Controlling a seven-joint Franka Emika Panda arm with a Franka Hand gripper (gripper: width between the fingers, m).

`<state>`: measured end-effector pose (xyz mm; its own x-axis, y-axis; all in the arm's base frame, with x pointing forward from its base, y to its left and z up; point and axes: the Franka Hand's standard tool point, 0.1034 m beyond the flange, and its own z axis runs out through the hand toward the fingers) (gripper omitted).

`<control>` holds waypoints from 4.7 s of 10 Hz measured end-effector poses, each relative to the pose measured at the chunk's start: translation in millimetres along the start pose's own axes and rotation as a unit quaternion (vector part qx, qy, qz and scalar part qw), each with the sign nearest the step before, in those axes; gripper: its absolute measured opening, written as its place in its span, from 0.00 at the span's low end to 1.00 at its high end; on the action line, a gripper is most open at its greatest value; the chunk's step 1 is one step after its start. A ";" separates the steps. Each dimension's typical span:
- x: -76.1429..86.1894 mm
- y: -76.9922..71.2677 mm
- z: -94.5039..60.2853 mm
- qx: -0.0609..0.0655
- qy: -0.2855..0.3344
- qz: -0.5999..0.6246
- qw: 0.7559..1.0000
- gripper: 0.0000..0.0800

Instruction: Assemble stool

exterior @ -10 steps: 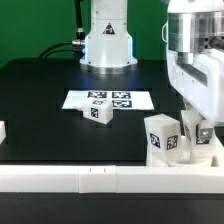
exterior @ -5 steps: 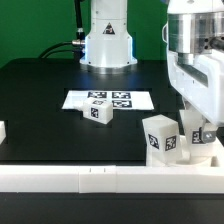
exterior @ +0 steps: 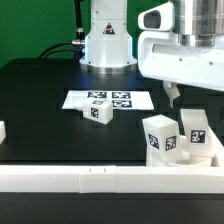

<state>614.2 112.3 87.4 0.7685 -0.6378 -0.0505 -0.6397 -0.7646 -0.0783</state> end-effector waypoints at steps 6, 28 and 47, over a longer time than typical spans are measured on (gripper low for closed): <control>4.9 -3.7 -4.2 -0.013 0.013 -0.402 0.915 0.81; 9.1 2.3 14.9 -0.066 -0.022 -0.546 0.835 0.42; 2.6 -23.9 18.0 0.006 -0.008 0.511 0.859 0.42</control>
Offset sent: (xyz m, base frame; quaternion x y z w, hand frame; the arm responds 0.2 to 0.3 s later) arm -0.0047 0.0185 0.0037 0.0260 0.0123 -0.4557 0.8896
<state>631.6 130.5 71.2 -0.1951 -0.9743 -0.1121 -0.9806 0.1958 0.0047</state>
